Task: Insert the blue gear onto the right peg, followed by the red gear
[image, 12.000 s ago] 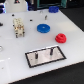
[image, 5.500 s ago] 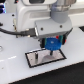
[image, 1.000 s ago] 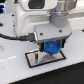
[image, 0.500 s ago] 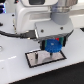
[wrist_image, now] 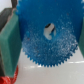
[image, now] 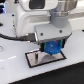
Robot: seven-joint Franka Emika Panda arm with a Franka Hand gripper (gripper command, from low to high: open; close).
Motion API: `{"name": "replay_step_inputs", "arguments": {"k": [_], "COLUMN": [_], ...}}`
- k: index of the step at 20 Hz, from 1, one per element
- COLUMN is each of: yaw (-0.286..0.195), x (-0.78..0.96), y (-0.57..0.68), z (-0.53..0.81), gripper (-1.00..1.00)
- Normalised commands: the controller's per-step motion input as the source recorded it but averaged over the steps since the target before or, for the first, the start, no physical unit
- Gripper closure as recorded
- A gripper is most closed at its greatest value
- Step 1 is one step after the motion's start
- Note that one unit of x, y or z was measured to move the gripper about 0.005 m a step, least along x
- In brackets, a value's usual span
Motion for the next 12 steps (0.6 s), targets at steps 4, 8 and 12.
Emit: {"name": "replay_step_inputs", "arguments": {"k": [4,8,12], "yaw": [0.0,0.0,0.0], "x": [0.24,-0.07,0.15], "y": [0.03,0.0,0.0], "z": [0.17,0.41,0.18], "gripper": [1.0,1.0,1.0]}}
